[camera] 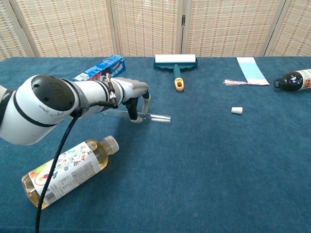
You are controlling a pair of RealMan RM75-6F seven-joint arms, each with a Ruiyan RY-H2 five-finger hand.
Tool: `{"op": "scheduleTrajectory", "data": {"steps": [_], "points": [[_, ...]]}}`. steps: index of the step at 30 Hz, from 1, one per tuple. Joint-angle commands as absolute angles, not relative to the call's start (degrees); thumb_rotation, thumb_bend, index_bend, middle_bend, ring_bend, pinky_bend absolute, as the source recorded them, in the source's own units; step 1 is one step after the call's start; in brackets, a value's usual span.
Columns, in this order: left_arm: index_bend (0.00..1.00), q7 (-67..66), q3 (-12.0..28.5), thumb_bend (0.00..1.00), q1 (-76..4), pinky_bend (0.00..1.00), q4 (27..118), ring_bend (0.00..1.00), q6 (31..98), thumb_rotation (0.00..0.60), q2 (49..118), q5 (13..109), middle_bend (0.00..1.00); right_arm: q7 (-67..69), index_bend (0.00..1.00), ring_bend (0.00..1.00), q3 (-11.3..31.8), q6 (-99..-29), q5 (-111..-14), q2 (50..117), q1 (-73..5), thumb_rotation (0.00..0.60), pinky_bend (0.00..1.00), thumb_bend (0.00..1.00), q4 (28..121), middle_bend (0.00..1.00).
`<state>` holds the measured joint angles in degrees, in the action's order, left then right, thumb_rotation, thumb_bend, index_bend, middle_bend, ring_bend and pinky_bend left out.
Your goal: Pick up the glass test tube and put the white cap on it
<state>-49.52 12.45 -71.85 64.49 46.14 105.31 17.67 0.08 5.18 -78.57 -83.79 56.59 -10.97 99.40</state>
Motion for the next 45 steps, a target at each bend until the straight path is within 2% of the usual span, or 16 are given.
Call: {"op": "scheduleTrajectory", "data": {"steps": [1, 26, 36, 45], "points": [[0.43, -49.7, 12.3, 0.34, -72.0, 1.0, 64.2, 1.0, 46.2, 0.592, 105.4, 17.5, 1.0, 0.2, 0.4, 0.78, 5.1, -78.6, -83.8, 56.6, -10.9, 0.6, 0.93, 0.29, 99.3, 0.78], [0.57, -48.1, 12.5, 0.34, -71.0, 1.0, 61.9, 1.0, 45.9, 0.6, 106.8, 18.9, 1.0, 0.7, 0.42, 0.79, 5.4, -79.3, -83.5, 56.6, -10.3, 0.6, 0.93, 0.29, 99.0, 0.8], [0.63, -44.0, 12.3, 0.35, -69.0, 1.0, 62.2, 1.0, 43.9, 0.6, 105.4, 22.9, 1.0, 1.2, 0.43, 0.79, 5.5, -80.1, -83.9, 56.5, -9.9, 0.6, 0.93, 0.29, 99.0, 0.81], [0.66, -37.7, 13.7, 0.36, -66.5, 1.0, 65.7, 1.0, 44.1, 0.6, 102.1, 27.9, 1.0, 1.5, 0.44, 0.8, 5.6, -81.1, -84.4, 56.4, -9.5, 0.6, 0.93, 0.29, 99.2, 0.81]]}}
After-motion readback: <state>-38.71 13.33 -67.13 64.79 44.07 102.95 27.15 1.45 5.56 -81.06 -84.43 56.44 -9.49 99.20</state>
